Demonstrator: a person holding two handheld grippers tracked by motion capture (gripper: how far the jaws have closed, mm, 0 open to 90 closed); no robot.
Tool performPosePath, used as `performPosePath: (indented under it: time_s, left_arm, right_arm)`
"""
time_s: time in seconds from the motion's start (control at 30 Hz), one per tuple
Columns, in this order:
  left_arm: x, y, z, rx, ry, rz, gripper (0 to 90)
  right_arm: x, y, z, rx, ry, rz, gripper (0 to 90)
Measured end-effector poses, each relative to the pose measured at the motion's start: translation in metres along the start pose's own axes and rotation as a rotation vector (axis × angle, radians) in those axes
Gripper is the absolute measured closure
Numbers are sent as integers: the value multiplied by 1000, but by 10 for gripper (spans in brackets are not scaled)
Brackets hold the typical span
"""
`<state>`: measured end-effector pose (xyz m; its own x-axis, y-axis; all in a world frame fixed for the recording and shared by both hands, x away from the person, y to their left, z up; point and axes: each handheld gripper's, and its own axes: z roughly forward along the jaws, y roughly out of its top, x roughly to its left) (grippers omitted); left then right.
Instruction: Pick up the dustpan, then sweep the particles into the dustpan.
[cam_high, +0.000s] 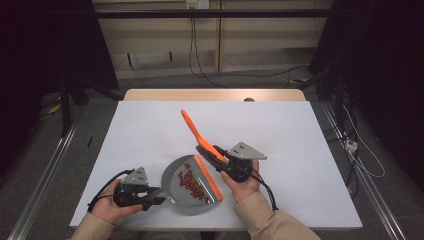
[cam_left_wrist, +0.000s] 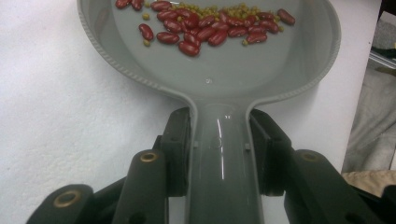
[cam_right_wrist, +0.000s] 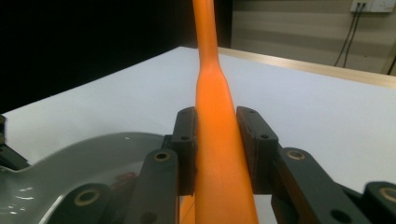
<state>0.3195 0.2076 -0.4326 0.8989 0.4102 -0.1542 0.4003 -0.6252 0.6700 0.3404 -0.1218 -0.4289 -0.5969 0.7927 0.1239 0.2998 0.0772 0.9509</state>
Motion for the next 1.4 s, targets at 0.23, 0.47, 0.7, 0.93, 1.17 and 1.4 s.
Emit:
performPosePath:
  time_s: [0.23, 0.47, 0.7, 0.93, 1.17, 1.4]
  left_arm:
    - [0, -1, 0, 5, 8, 11, 628]
    - [-3, 0, 7, 12, 45, 32, 586]
    - [-4, 3, 13, 31, 55, 54, 627]
    - [-6, 1, 13, 10, 79, 62, 634]
    - [-5, -2, 13, -26, 95, 57, 636]
    - [-1, -2, 8, -73, 118, 39, 636]
  right_arm:
    - [-7, -1, -3, 11, -13, -5, 705]
    - [-10, -2, -7, 25, -22, -9, 704]
    - [-18, -3, -15, 27, -42, -16, 705]
    - [-27, -5, -24, 26, -59, -4, 705]
    - [-31, -5, -28, 17, -73, 2, 705]
    - [-32, -5, -28, 11, -75, 4, 705]
